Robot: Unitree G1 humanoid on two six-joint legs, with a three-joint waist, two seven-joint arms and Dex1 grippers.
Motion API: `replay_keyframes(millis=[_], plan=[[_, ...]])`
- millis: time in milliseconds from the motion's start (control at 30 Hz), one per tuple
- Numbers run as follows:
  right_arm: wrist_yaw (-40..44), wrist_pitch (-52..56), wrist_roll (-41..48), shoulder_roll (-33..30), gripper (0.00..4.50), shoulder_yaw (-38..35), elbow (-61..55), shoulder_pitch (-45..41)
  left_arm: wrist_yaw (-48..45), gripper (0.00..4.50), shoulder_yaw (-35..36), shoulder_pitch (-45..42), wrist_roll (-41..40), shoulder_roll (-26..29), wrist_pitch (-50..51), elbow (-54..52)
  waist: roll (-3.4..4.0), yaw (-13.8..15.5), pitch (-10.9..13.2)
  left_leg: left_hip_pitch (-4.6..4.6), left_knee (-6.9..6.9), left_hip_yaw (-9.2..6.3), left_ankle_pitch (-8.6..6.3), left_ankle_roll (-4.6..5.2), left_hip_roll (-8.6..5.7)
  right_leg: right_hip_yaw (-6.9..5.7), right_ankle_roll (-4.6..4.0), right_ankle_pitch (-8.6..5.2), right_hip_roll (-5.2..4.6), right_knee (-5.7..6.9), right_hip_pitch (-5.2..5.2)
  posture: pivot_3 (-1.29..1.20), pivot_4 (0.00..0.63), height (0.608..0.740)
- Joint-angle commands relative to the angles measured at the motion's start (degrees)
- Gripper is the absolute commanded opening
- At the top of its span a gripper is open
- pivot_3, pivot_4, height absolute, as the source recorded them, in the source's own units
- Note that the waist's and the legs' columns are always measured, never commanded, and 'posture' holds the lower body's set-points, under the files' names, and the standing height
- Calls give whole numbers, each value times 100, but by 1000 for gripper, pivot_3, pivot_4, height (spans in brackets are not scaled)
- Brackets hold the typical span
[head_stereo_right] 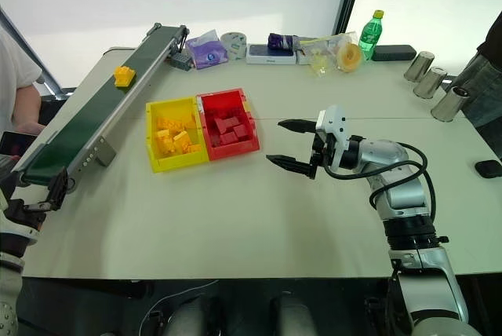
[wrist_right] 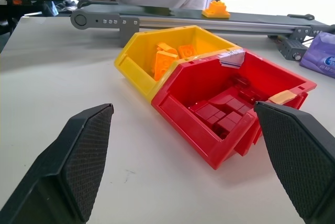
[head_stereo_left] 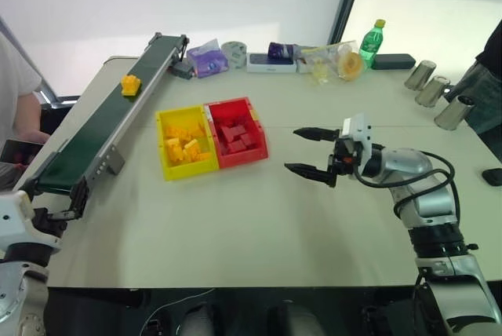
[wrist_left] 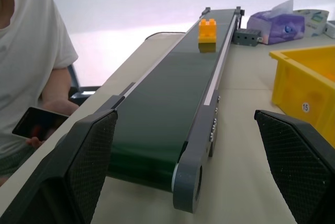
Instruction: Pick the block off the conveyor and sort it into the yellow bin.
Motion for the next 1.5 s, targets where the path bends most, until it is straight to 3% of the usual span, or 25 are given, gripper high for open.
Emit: replay_keyframes(millis=[33,200,467,667,1033,1467,1500], plan=[[-16,-5,126,-2,4500,-95,-229,-69,23,4424,47,-52,73,173,-33,-119,0,3,0,0,0,0,0,0,0,0,0,0,0,0,0,0,150,740],[-33,13,122,11,4500,-88,-240,-79,198,4424,105,-400,-112,469,494,75,0,13,0,0,0,-1,0,0,0,0,0,0,0,0,0,0,150,740],[-41,26,114,37,4500,-75,-233,-100,26,4424,-53,-1438,-523,1526,2001,688,2,7,1,0,-1,0,10,-18,1,-2,0,0,2,1,-1,0,150,740],[-79,81,131,-10,4500,-116,-373,-4,-304,4424,-201,-1751,-319,2017,2209,1334,2,-12,2,-1,-8,5,11,-20,0,-2,1,0,1,1,-9,0,150,740],[-267,319,178,-57,4500,-149,-716,80,-653,4424,-273,-2177,-119,2136,1930,2128,2,8,1,-1,-7,6,11,-19,-1,-1,1,0,-4,1,-8,0,150,740],[-291,459,250,-145,4500,-159,-811,78,-916,4424,-194,-2023,-54,2133,1858,2372,2,2,1,-1,-7,7,11,-19,0,-1,1,0,-3,1,-9,0,150,740],[-288,458,251,-152,4500,-162,-811,86,-924,4196,-179,-1995,-59,2128,1868,2379,2,3,1,-1,-7,7,11,-19,0,-1,1,0,-3,1,-9,0,150,740]])
